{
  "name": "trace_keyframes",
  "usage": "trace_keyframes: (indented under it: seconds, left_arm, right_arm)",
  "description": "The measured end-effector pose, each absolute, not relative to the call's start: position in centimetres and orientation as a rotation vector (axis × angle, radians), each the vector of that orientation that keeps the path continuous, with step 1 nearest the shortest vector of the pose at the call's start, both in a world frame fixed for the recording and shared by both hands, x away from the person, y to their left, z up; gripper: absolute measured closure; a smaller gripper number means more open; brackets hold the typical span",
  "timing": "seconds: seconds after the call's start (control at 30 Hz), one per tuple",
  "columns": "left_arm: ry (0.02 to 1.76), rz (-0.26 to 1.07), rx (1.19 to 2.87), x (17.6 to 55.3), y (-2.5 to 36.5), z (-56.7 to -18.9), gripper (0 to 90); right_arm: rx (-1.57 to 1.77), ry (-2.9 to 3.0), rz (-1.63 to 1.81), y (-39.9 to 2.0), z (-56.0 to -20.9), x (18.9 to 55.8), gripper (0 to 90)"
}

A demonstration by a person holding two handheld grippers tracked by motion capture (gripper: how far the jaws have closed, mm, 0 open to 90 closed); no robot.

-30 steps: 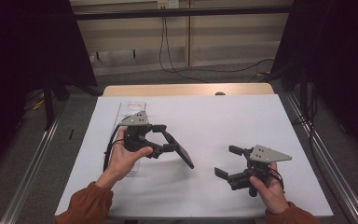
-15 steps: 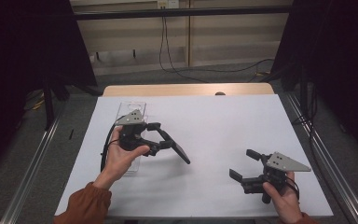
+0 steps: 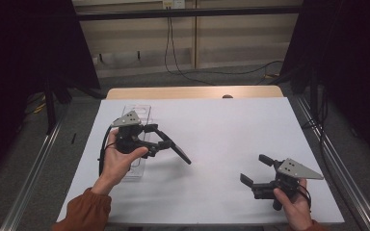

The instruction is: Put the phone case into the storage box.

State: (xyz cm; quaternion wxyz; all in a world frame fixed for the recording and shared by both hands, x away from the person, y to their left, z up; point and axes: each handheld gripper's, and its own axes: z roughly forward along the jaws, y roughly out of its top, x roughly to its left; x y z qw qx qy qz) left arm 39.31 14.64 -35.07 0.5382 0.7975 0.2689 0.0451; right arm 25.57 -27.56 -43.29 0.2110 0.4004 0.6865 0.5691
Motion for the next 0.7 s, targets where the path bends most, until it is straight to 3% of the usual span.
trace_keyframes:
  seconds: [0.7]
  left_arm:
    - [0.733, 0.19, 1.864, 39.8, 17.7, -33.0, 14.5]
  right_arm:
    - [1.127, 1.876, 1.578, -28.0, -43.2, 25.5, 0.1]
